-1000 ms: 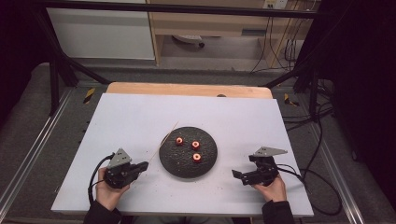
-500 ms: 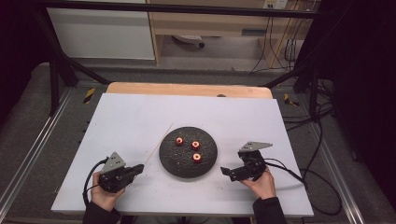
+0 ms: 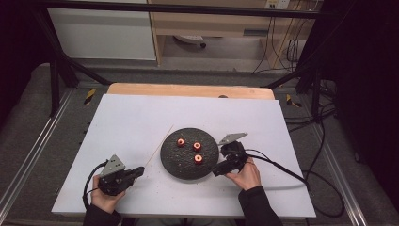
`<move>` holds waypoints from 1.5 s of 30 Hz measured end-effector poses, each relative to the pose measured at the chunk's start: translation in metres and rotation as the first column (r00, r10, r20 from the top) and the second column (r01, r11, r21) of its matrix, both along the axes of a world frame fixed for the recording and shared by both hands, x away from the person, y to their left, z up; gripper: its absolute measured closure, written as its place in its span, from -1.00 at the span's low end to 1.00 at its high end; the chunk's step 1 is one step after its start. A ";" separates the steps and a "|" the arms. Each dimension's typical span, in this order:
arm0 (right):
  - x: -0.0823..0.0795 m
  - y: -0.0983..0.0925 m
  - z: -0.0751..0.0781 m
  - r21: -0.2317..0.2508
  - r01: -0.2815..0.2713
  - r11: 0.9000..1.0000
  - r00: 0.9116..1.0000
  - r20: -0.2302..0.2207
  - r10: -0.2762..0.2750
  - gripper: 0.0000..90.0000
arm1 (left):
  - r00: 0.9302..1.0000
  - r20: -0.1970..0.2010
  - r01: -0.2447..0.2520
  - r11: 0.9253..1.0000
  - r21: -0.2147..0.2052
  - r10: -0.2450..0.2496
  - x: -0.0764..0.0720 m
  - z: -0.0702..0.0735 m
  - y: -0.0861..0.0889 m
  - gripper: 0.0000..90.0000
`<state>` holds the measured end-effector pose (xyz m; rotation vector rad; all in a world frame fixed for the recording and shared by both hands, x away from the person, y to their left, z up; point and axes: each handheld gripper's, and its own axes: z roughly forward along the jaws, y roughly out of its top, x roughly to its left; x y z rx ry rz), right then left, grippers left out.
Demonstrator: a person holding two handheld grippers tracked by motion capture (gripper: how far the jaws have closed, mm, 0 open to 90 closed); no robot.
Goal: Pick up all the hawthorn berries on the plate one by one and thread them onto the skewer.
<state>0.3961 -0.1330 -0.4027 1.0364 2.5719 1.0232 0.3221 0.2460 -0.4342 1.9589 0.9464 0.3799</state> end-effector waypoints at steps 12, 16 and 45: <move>0.019 0.045 0.001 -0.094 -0.067 0.993 0.995 -0.081 0.059 -0.81 | 1.000 -0.004 0.002 1.000 0.000 -0.002 0.001 -0.001 0.000 0.95; 0.026 0.052 -0.001 -0.083 -0.083 0.993 0.991 -0.114 0.073 -0.65 | 1.000 -0.004 -0.001 1.000 -0.003 0.001 0.001 -0.001 0.000 0.95; 0.045 0.055 -0.014 -0.105 -0.143 0.984 0.968 -0.221 0.117 0.28 | 1.000 -0.012 0.000 1.000 0.005 0.000 0.002 -0.003 0.000 0.95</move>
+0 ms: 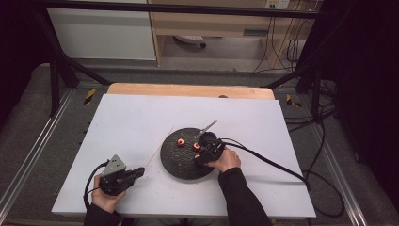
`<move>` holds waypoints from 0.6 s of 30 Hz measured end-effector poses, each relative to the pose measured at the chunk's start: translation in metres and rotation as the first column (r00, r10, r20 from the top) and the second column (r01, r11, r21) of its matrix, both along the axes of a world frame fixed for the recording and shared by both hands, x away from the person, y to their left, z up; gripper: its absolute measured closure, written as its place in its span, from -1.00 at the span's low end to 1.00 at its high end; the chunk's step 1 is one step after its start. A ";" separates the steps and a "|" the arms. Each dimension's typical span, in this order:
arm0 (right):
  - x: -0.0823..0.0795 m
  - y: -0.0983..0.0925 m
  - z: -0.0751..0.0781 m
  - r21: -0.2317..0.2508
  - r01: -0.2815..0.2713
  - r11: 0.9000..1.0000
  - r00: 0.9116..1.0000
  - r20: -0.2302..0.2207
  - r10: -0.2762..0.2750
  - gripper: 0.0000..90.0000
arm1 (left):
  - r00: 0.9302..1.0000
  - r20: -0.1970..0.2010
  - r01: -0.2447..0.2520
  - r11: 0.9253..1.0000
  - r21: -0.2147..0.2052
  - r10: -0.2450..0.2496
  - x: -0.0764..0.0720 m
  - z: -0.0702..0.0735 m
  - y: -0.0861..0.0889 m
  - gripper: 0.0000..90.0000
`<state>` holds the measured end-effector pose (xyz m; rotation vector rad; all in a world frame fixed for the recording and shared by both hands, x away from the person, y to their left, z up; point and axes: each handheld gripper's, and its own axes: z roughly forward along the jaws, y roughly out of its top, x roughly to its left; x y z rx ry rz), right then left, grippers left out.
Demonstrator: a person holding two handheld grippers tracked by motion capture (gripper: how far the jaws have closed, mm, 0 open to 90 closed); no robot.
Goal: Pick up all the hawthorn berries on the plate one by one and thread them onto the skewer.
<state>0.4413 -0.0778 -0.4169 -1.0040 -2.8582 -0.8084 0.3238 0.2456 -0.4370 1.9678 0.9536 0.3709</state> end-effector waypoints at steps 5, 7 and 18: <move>0.000 -0.001 0.001 0.003 -0.006 1.000 1.000 0.001 0.006 0.33 | 1.000 0.002 0.000 1.000 0.001 0.000 0.000 0.000 0.000 0.95; -0.001 -0.001 0.003 0.014 -0.005 1.000 1.000 -0.002 0.005 0.34 | 1.000 0.003 0.000 1.000 0.001 0.000 0.000 0.000 0.000 0.95; -0.007 -0.010 0.022 0.098 0.016 0.995 0.999 0.045 -0.020 0.35 | 1.000 0.008 -0.001 1.000 0.005 0.001 -0.001 0.000 0.000 0.95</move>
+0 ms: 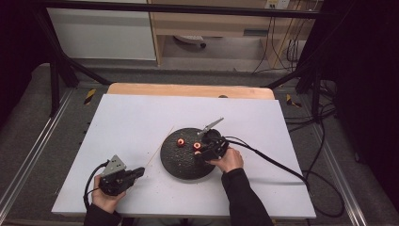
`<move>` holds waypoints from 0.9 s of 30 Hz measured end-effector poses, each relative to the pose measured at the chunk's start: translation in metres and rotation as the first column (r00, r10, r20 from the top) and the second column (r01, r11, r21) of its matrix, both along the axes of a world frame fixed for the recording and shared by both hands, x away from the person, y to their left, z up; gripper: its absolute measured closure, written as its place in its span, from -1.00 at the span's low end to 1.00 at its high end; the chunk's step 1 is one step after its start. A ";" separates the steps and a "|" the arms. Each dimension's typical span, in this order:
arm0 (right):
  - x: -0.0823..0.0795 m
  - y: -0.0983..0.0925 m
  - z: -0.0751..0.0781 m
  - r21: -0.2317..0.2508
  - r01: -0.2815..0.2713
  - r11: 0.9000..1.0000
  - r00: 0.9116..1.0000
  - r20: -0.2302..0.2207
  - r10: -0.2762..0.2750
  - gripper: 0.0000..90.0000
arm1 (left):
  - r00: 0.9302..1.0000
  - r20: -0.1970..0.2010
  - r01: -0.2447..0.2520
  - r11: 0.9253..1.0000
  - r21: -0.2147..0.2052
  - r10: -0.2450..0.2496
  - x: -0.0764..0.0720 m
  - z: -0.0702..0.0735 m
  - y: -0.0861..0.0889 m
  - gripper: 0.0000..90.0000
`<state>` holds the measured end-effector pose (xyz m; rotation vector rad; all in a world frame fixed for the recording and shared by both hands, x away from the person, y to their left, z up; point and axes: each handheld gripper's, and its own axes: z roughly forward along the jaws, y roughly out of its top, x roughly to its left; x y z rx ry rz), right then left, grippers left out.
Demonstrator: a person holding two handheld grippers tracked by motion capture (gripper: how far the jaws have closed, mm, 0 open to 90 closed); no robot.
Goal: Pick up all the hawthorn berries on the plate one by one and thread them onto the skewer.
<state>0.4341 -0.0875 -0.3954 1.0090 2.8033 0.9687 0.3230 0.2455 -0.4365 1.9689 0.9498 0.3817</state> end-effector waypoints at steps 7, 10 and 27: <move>-0.007 -0.004 0.009 0.060 0.013 0.998 0.999 0.036 -0.016 0.35 | 1.000 0.002 -0.007 1.000 -0.006 0.007 0.000 0.000 0.000 0.95; -0.009 -0.005 0.012 0.086 0.020 0.996 0.998 0.050 -0.024 0.35 | 1.000 0.002 -0.010 1.000 -0.009 0.010 0.000 0.000 0.000 0.95; -0.025 -0.019 0.012 0.295 0.094 0.951 0.988 0.090 -0.126 0.35 | 1.000 0.005 -0.016 1.000 -0.016 0.016 -0.001 0.001 -0.002 0.95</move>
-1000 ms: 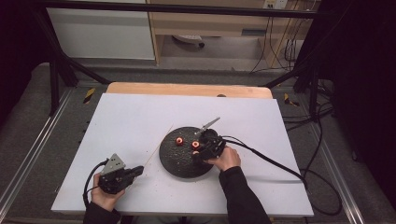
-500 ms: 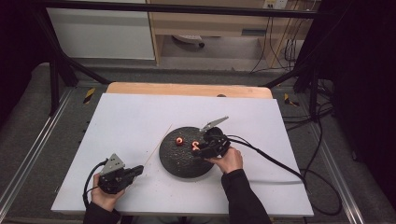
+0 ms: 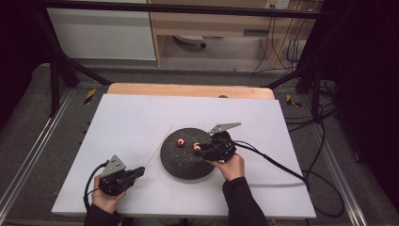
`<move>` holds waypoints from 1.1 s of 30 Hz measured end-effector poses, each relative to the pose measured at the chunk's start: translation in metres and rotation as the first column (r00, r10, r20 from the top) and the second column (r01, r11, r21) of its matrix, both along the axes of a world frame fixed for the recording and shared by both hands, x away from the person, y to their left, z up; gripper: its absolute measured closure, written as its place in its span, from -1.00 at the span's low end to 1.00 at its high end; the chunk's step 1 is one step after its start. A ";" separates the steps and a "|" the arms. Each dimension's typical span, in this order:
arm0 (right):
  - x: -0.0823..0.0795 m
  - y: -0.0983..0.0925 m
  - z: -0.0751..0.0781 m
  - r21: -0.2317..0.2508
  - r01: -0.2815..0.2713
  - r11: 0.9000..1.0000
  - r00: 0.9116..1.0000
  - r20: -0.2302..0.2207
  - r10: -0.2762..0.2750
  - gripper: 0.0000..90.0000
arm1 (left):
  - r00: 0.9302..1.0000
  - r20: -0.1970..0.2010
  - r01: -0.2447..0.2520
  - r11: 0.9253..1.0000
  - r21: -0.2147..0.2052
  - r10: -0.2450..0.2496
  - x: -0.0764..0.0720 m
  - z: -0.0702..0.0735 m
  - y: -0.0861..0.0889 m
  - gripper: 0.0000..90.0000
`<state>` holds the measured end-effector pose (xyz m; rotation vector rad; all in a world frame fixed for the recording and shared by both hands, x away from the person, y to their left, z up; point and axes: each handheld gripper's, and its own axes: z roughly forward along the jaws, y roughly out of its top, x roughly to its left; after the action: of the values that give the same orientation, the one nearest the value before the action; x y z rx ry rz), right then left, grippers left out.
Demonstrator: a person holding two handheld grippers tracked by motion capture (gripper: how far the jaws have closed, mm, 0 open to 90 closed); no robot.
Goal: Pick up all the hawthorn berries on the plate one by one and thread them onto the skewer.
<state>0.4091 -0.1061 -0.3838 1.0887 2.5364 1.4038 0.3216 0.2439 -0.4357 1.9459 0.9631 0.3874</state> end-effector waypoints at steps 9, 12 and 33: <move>-0.010 -0.006 -0.010 0.183 0.090 0.979 0.995 0.027 -0.097 0.35 | 1.000 0.008 -0.002 1.000 -0.003 0.002 -0.001 0.000 -0.002 0.95; -0.013 -0.005 -0.014 0.219 0.119 0.968 0.991 0.036 -0.129 0.35 | 1.000 0.011 -0.005 1.000 -0.006 0.005 -0.001 0.000 -0.002 0.95; -0.013 0.006 -0.019 0.466 0.218 0.857 0.966 0.025 -0.259 0.35 | 0.999 0.034 -0.016 0.999 -0.027 0.017 -0.004 -0.001 -0.009 0.95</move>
<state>0.3964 -0.1005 -0.4030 1.3113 1.9623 1.9804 0.3180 0.2354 -0.4362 1.9023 0.9587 0.4138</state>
